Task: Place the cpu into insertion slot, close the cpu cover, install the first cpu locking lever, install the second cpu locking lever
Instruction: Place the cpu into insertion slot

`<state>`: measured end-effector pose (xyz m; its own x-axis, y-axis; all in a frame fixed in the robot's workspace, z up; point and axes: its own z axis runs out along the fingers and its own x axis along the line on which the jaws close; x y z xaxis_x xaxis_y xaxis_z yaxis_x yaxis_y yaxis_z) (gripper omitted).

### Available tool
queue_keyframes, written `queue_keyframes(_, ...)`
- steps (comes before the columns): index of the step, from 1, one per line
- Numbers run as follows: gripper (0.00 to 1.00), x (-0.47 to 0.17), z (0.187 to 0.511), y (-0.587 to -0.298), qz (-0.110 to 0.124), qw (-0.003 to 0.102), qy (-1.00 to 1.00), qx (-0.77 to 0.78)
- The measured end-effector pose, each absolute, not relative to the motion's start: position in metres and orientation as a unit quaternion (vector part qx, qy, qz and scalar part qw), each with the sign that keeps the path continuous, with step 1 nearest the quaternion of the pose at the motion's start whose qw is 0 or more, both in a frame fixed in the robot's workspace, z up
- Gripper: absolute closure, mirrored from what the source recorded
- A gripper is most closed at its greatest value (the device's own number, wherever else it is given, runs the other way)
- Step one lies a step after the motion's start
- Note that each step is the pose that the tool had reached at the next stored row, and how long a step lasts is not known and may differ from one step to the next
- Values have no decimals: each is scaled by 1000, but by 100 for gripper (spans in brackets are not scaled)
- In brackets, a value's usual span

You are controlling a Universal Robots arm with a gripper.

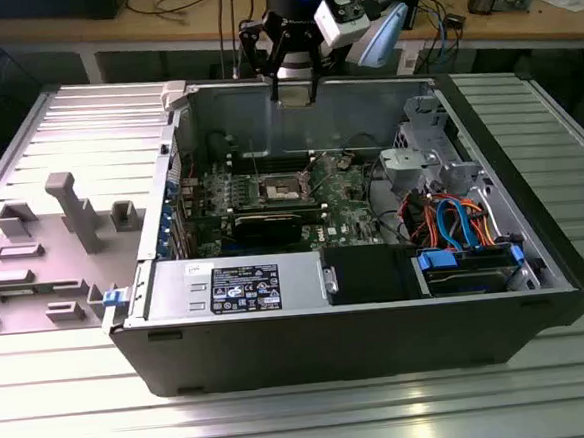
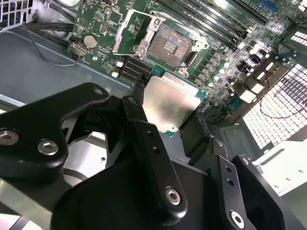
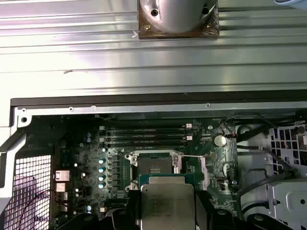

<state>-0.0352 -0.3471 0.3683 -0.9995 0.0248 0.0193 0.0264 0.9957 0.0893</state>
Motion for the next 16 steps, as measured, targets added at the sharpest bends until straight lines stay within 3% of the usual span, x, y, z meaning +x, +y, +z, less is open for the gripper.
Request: queue_keyframes(16,46,-35,368,-352,-45,9,-999,-13)
